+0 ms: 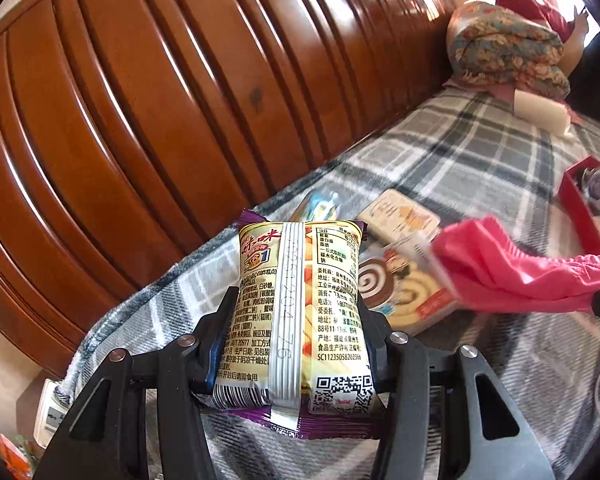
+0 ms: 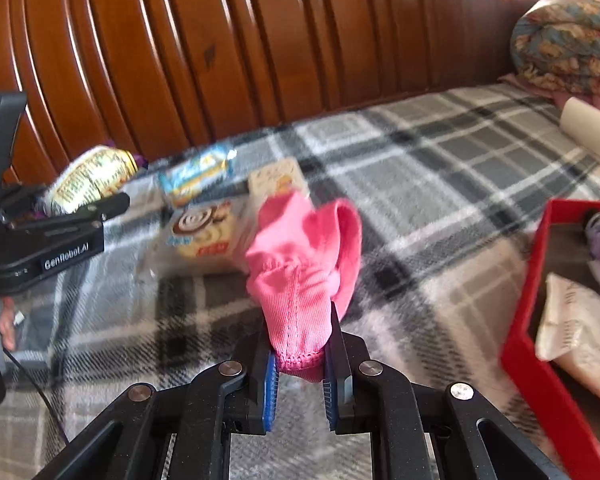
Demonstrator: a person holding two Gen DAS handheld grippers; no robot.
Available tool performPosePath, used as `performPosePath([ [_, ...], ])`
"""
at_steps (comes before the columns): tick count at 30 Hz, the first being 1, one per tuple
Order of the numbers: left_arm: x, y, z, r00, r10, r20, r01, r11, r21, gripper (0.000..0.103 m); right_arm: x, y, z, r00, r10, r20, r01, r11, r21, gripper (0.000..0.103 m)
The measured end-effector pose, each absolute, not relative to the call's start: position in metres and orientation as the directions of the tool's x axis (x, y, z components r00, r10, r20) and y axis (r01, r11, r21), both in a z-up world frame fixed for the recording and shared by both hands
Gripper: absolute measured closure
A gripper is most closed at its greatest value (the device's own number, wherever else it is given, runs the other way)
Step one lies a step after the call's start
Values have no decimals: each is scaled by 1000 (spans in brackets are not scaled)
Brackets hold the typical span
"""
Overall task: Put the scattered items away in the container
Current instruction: 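Carry the yellow snack bag and pink cloth toward the red tray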
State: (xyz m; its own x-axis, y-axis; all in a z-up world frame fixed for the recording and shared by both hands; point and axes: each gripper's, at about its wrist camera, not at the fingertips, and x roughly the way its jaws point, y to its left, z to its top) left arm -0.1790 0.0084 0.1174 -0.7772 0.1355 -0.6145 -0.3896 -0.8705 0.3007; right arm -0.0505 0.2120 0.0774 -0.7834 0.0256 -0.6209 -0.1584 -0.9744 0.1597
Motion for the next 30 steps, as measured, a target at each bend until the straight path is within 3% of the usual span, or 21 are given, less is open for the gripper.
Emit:
performPosePath([
  [11, -154, 53, 156, -758, 278, -590, -467, -863, 193, 49, -15, 253, 136, -876, 83, -474, -207, -954, 215, 87],
  [21, -113, 138, 201, -681, 502, -533, -629, -774, 75, 49, 47, 296, 211, -891, 371, -264, -410, -906, 110, 87],
  [26, -76, 194, 213, -601, 612, -514, -726, -687, 32, 48, 84, 321, 224, -828, 496, -260, -536, -837, 110, 87],
  [30, -52, 253, 205, -506, 671, -541, -798, -603, -2, 48, 92, 342, 222, -768, 549, -329, -598, -799, 62, 87],
])
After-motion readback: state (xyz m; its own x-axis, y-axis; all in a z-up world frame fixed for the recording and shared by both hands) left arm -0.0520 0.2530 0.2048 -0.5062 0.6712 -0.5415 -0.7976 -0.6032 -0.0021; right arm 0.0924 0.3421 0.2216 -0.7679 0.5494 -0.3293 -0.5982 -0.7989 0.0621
